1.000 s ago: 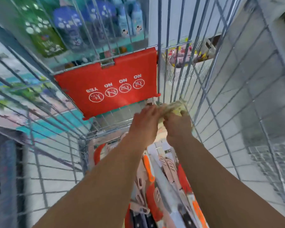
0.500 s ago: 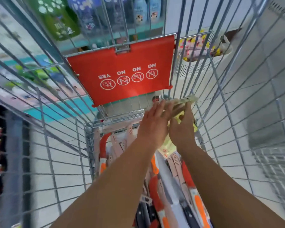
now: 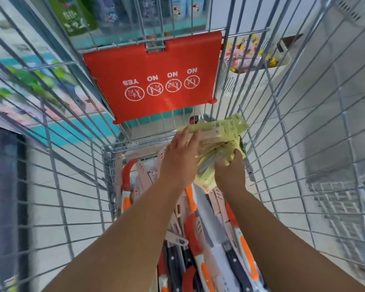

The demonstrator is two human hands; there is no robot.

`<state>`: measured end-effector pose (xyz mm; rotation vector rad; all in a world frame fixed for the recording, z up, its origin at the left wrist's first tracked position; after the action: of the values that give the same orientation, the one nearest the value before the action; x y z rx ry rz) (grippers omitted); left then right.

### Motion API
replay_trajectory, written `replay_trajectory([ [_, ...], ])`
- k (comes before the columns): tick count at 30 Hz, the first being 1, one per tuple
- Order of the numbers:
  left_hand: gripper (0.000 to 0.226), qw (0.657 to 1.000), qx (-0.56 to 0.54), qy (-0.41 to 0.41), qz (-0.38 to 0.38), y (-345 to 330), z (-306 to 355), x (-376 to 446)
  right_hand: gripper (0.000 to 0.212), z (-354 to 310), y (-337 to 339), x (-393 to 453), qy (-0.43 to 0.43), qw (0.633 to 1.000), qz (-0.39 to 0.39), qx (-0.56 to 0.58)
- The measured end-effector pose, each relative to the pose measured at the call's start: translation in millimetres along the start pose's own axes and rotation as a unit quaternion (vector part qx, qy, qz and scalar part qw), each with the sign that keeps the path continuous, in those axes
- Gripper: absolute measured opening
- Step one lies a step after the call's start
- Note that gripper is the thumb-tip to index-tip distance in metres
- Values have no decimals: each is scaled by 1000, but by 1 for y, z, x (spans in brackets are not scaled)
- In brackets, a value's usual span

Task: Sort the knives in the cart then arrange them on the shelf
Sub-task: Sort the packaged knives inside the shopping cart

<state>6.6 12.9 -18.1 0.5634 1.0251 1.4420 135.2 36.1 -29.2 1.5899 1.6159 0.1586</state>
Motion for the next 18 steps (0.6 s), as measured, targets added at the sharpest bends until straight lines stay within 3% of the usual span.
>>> replay_trajectory([
  [2,76,999,-22,28,0,1,0,4,55,7,-3,2,-69,997,-19,-41],
  [5,79,994,-56,91,-22,-1,-2,12,81,11,-7,8,-151,986,-48,-54],
  [10,75,994,-72,70,-52,-11,-7,21,109,4,-15,12,-170,978,-50,-113],
  [15,72,995,-53,81,-22,-10,-9,25,105,0,-15,20,-204,974,-58,-76],
  [18,70,984,-134,110,-34,-8,-9,28,88,7,-13,25,-212,976,-39,17],
])
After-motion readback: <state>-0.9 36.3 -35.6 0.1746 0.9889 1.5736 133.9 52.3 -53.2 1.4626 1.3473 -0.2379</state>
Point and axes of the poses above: each hand's wrist, its own x-axis towards the middle knuckle, its own y-axis out of the back of the hand, z = x × y, the point moved 1 cm from there along x, towards the middle knuckle, and after that the axes turned 3 degrees about -x, right-handed, at the moved point
